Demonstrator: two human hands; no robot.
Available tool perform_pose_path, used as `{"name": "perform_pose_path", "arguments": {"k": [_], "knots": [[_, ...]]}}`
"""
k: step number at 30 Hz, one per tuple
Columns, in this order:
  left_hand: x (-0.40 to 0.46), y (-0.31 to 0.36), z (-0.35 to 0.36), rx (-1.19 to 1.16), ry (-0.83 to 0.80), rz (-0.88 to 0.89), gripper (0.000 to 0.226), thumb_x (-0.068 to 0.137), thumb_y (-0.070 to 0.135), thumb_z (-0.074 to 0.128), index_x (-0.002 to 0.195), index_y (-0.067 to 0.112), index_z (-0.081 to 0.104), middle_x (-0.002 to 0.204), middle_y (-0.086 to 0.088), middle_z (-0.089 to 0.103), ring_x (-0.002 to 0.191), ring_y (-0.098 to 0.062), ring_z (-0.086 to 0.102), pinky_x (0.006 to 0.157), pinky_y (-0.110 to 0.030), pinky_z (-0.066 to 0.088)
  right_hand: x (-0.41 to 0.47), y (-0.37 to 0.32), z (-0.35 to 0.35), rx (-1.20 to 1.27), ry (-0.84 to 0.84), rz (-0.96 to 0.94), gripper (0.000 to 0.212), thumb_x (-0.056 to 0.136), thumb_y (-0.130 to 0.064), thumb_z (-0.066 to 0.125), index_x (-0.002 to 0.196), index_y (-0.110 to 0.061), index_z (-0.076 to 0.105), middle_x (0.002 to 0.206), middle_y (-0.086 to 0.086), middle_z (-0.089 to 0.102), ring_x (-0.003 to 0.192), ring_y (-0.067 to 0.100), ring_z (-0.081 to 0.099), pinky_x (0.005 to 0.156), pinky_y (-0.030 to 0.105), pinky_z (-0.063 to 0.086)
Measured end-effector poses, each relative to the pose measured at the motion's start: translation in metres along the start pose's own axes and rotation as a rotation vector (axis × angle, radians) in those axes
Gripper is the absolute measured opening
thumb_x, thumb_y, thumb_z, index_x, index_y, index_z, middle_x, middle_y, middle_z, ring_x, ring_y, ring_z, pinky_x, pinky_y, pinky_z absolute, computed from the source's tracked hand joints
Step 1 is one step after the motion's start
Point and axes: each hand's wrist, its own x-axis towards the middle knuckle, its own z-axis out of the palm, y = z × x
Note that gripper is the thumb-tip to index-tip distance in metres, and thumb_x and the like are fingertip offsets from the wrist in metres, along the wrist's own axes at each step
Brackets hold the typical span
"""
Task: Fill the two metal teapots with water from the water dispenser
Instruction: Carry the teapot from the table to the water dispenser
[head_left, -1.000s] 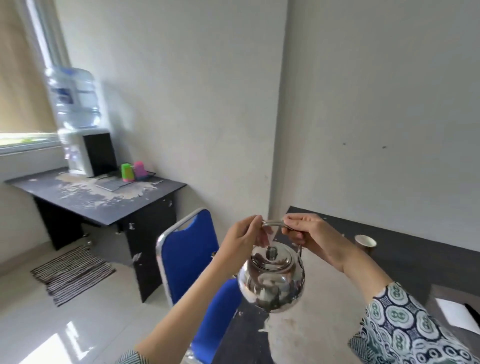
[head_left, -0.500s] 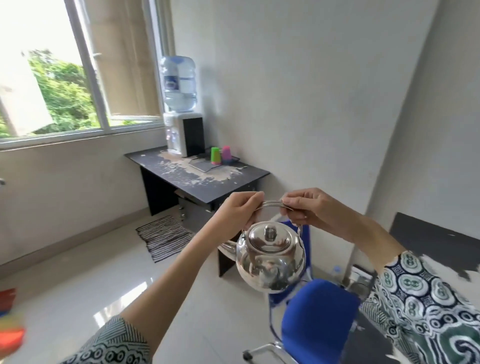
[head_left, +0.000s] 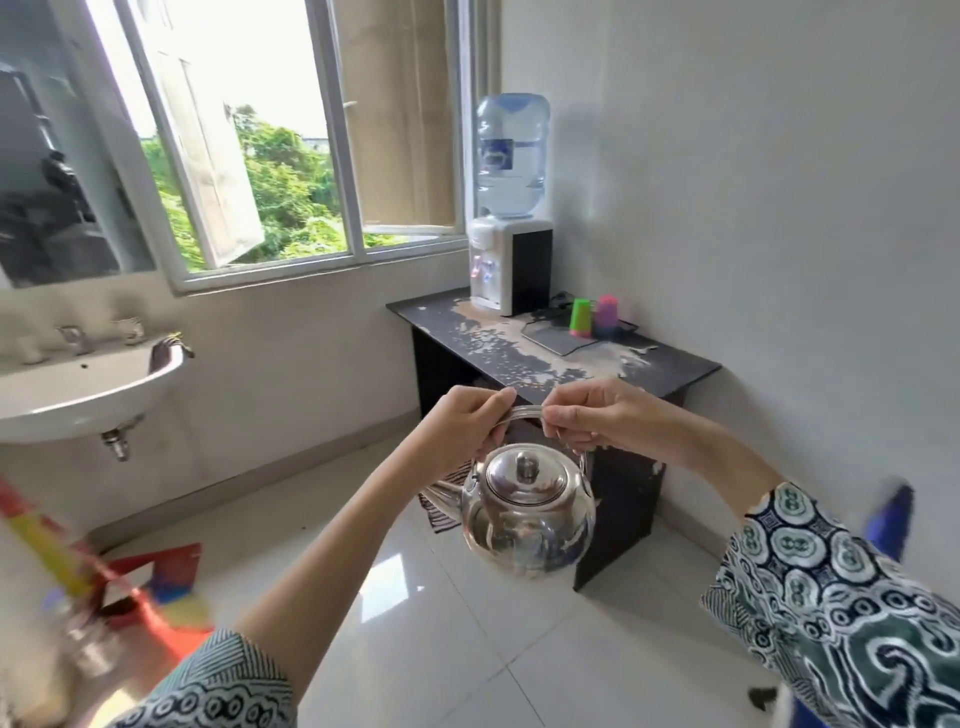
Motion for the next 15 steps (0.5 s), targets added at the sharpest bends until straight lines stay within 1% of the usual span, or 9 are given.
{"name": "perform_pose_path", "arguments": {"k": [3,5,6,8,9,12,14,15], "knots": [[0.033,-0.036,-0.032,0.009,0.029,-0.012,0.052,0.098,0.029,0.042,0.047,0.018,0.045,0.034,0.009,0.038,0.033,-0.004,0.033,0.038,-0.012,0.029,0.06,0.019,-0.01,-0.017,-0.036,-0.01,0.009,0.087,-0.019,0.057,0.082,-0.018,0.064,0.062,-0.014,0.061,0.056,-0.002,0.052,0.052,0.009,0.042],[0.058,-0.057,-0.051,0.02,0.043,-0.006,0.053,0.098,0.029,0.042,0.045,0.023,0.046,0.037,0.01,0.039,0.036,-0.006,0.033,0.041,-0.017,0.031,0.098,0.03,-0.02,-0.031,-0.051,-0.013,0.006,0.085,-0.021,0.06,0.082,-0.019,0.065,0.065,-0.013,0.061,0.06,0.0,0.053,0.055,0.01,0.042],[0.075,-0.07,-0.061,0.021,0.049,0.0,0.053,0.098,0.029,0.041,0.046,0.024,0.046,0.04,0.01,0.039,0.038,-0.007,0.033,0.042,-0.019,0.031,0.12,0.036,-0.027,-0.029,-0.05,-0.013,0.007,0.083,-0.023,0.061,0.083,-0.019,0.066,0.068,-0.009,0.061,0.063,0.003,0.053,0.057,0.012,0.043],[0.108,-0.088,-0.081,0.02,0.058,0.017,0.051,0.099,0.027,0.04,0.047,0.025,0.045,0.044,0.011,0.041,0.041,-0.007,0.035,0.045,-0.02,0.033,0.162,0.047,-0.044,-0.034,-0.038,-0.022,0.016,0.08,-0.027,0.062,0.088,-0.014,0.066,0.078,0.004,0.061,0.07,0.014,0.053,0.062,0.019,0.043],[0.119,-0.093,-0.089,0.031,0.057,0.024,0.05,0.099,0.026,0.04,0.049,0.025,0.045,0.046,0.012,0.041,0.043,-0.008,0.036,0.047,-0.021,0.033,0.176,0.051,-0.05,-0.04,-0.037,-0.021,0.018,0.08,-0.027,0.062,0.09,-0.013,0.066,0.08,0.008,0.06,0.072,0.017,0.051,0.062,0.02,0.042],[0.176,-0.115,-0.115,0.07,0.083,0.05,0.045,0.099,0.027,0.039,0.054,0.025,0.043,0.048,0.012,0.041,0.049,-0.008,0.036,0.052,-0.021,0.034,0.236,0.071,-0.086,-0.038,-0.033,-0.04,0.018,0.082,-0.029,0.062,0.091,-0.014,0.066,0.078,0.004,0.06,0.072,0.016,0.05,0.063,0.019,0.041],[0.212,-0.132,-0.13,0.094,0.112,0.057,0.04,0.099,0.026,0.04,0.059,0.023,0.043,0.052,0.012,0.041,0.052,-0.008,0.036,0.056,-0.022,0.033,0.275,0.084,-0.109,-0.018,-0.043,-0.042,0.02,0.08,-0.031,0.062,0.092,-0.015,0.066,0.077,-0.003,0.063,0.073,0.011,0.054,0.064,0.017,0.044],[0.232,-0.141,-0.137,0.101,0.126,0.063,0.038,0.098,0.025,0.04,0.061,0.021,0.042,0.055,0.012,0.04,0.054,-0.008,0.036,0.057,-0.024,0.033,0.296,0.091,-0.121,-0.013,-0.049,-0.052,0.017,0.082,-0.027,0.061,0.092,-0.014,0.065,0.076,-0.005,0.063,0.071,0.008,0.055,0.064,0.015,0.045]]}}
